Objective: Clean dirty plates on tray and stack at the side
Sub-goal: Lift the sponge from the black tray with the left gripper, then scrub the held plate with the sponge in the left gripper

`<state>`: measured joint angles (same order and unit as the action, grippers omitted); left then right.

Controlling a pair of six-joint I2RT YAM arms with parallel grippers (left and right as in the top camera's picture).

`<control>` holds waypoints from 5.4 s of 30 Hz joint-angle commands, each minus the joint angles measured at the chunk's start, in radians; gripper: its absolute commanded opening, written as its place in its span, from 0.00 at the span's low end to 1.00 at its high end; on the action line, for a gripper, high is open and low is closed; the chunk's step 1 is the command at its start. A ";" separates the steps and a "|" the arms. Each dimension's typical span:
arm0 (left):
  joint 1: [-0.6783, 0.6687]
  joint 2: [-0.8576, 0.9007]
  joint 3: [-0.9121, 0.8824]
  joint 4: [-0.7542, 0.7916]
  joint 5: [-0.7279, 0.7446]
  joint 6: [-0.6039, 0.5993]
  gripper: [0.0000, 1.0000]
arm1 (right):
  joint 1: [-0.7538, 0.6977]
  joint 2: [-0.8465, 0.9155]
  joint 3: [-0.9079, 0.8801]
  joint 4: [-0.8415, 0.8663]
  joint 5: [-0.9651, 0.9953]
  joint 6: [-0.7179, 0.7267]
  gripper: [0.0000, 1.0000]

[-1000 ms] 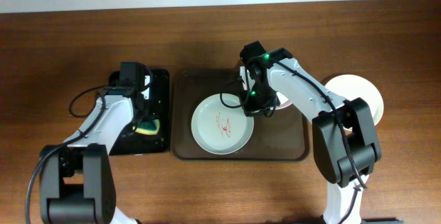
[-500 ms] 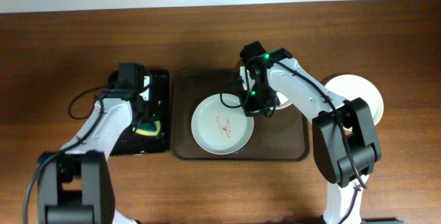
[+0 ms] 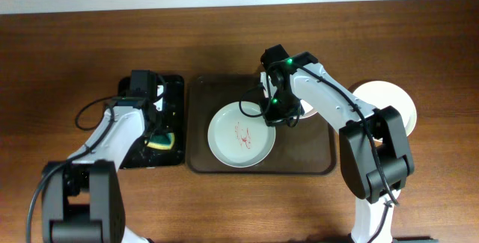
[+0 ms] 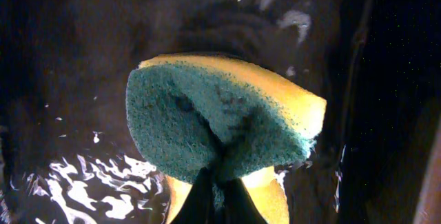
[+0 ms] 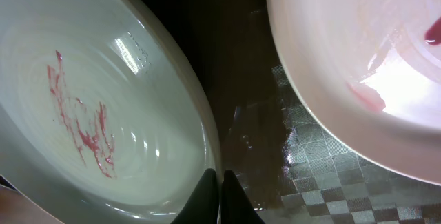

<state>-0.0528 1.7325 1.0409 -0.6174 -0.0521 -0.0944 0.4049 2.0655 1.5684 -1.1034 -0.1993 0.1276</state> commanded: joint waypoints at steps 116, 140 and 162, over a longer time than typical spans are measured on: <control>-0.404 0.164 -0.060 0.143 0.255 -0.663 0.00 | 0.007 0.023 -0.185 0.193 -0.156 0.144 0.07; -0.260 0.013 -0.042 0.035 0.292 -0.409 0.00 | 0.007 0.023 -0.185 0.196 -0.155 0.143 0.04; -0.529 0.003 -0.045 0.084 0.200 -0.632 0.00 | 0.007 0.023 -0.185 0.196 -0.148 0.143 0.04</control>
<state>-0.5480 1.7428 1.0115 -0.5415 0.2028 -0.6949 0.4152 2.0861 1.4040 -0.9043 -0.4023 0.2695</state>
